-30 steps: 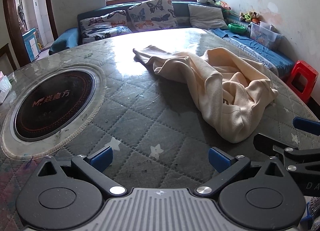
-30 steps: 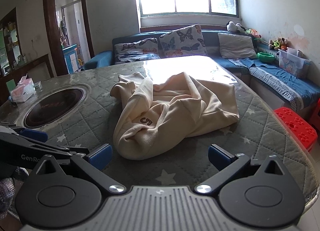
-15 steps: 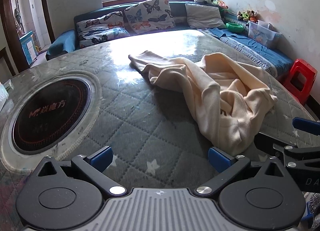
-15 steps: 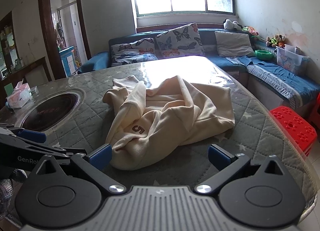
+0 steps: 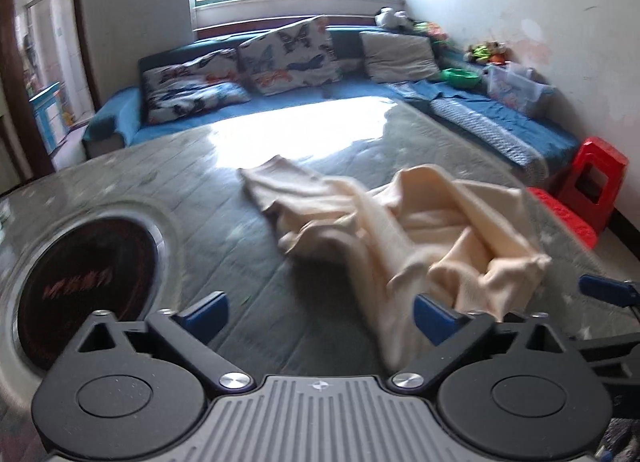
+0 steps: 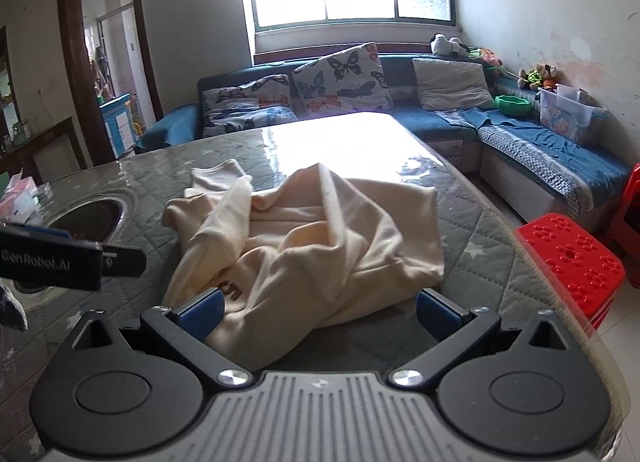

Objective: Fold clothes

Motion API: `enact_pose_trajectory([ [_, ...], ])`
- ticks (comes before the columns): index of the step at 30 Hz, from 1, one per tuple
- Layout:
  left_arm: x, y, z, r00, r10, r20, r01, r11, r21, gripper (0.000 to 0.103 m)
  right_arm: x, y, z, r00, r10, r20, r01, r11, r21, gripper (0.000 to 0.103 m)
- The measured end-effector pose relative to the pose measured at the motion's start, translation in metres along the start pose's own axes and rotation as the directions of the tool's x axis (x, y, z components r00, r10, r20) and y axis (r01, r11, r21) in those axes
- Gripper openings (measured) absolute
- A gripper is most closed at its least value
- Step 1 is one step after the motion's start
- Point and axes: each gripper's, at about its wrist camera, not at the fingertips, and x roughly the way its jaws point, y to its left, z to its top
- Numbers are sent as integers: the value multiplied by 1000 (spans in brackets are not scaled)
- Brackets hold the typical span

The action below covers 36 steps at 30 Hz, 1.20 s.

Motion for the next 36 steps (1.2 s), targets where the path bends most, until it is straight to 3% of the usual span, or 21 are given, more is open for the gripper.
enact_pose_trajectory([
  [1, 4, -3, 4, 1000, -15, 0, 15, 1000, 8, 89, 1, -2, 2, 1000, -4, 1, 4, 1000, 3, 103],
  [3, 13, -9, 11, 999, -48, -4, 48, 999, 20, 73, 4, -7, 5, 1000, -13, 4, 13, 1000, 12, 101],
  [5, 22, -13, 15, 997, -76, -14, 77, 997, 29, 64, 6, -13, 8, 999, -31, 9, 31, 999, 20, 98],
  [10, 45, -19, 15, 993, -103, -60, 107, 992, 61, 61, 13, -31, 15, 999, -51, 5, 50, 997, 57, 91],
  [14, 62, -23, 15, 987, -126, -95, 134, 988, 80, 20, 18, -36, 26, 999, -36, 12, 35, 997, 64, 82],
  [16, 62, -18, 13, 986, -139, -89, 146, 986, 76, 12, 22, -36, 33, 1000, -6, 13, 5, 998, 57, 78],
  [20, 51, -3, 7, 987, -149, -64, 153, 987, 54, 9, 41, -25, 44, 999, 27, -20, -27, 1000, 0, 65],
  [27, 19, 33, -9, 989, -145, -29, 144, 989, -32, 8, 75, -2, 44, 993, 46, -105, -54, 995, -78, 61],
  [36, -37, 90, -65, 989, -134, -56, 125, 981, -146, 8, 52, 35, 26, 983, 121, -139, -146, 973, -181, 61],
])
